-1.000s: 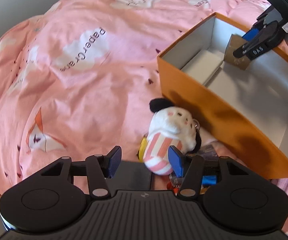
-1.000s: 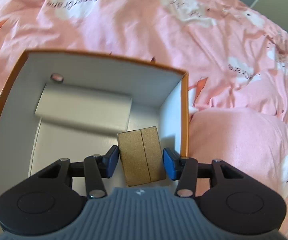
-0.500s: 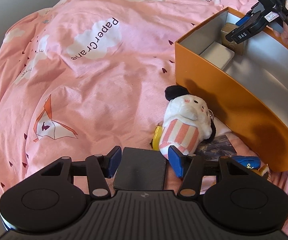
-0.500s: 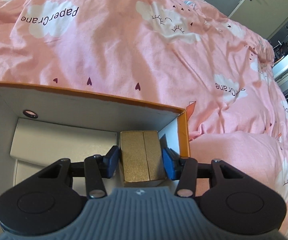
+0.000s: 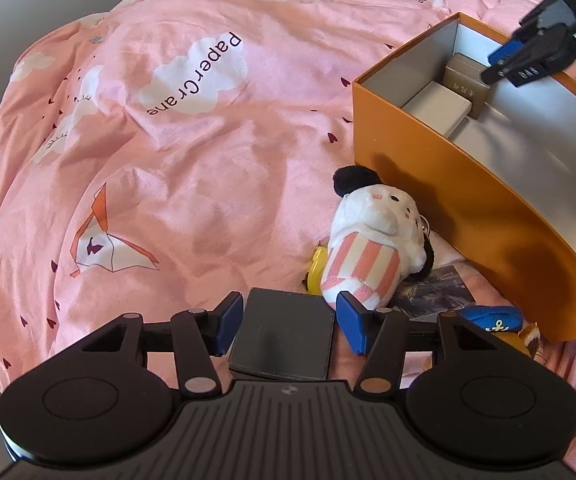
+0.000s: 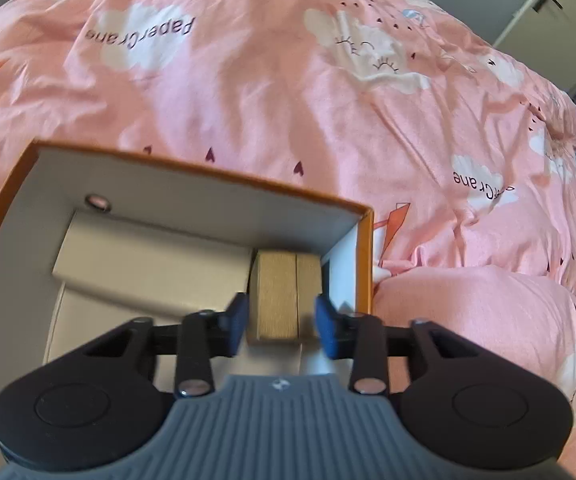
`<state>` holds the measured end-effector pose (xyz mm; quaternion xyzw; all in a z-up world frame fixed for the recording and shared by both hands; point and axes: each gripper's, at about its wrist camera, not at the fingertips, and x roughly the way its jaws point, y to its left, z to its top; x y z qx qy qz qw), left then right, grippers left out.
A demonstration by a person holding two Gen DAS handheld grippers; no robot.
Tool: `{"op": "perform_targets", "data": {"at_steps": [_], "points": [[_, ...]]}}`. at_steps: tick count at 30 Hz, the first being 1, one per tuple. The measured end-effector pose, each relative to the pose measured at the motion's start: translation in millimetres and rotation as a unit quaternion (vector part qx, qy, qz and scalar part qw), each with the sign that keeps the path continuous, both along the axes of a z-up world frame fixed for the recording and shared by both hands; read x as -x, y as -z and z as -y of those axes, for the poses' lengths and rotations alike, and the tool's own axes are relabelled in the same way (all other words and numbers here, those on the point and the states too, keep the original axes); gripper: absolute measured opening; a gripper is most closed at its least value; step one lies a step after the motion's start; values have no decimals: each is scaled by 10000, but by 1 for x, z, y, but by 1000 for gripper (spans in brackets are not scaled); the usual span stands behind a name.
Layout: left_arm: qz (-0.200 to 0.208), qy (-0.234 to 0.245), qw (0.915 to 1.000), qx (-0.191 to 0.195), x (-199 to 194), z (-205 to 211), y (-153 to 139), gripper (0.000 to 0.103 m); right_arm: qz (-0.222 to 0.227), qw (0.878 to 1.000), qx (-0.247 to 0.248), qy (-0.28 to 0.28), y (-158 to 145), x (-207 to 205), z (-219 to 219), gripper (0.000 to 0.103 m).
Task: Organize objects
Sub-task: 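Push the brown cube into the box corner with the right gripper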
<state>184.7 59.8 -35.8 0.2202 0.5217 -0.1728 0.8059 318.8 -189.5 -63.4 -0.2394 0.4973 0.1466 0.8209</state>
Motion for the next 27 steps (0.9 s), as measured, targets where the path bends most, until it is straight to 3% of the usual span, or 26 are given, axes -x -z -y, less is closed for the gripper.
{"op": "perform_targets", "data": {"at_steps": [5, 7, 12, 20, 27], "points": [[-8, -111, 9999, -21, 2, -4, 0, 64, -351, 9992, 165, -80, 15, 13, 5, 15], [-11, -147, 9999, -14, 3, -4, 0, 64, -175, 9992, 307, -188, 19, 15, 5, 12], [-23, -190, 9998, -14, 5, -4, 0, 64, 31, 9987, 361, -364, 21, 12, 0, 11], [-57, -291, 9996, -6, 5, -7, 2, 64, -51, 9992, 175, -347, 26, 4, -1, 4], [-20, -321, 9994, 118, 6, -9, -1, 61, -129, 9994, -23, -321, 24, 12, 2, 4]]}}
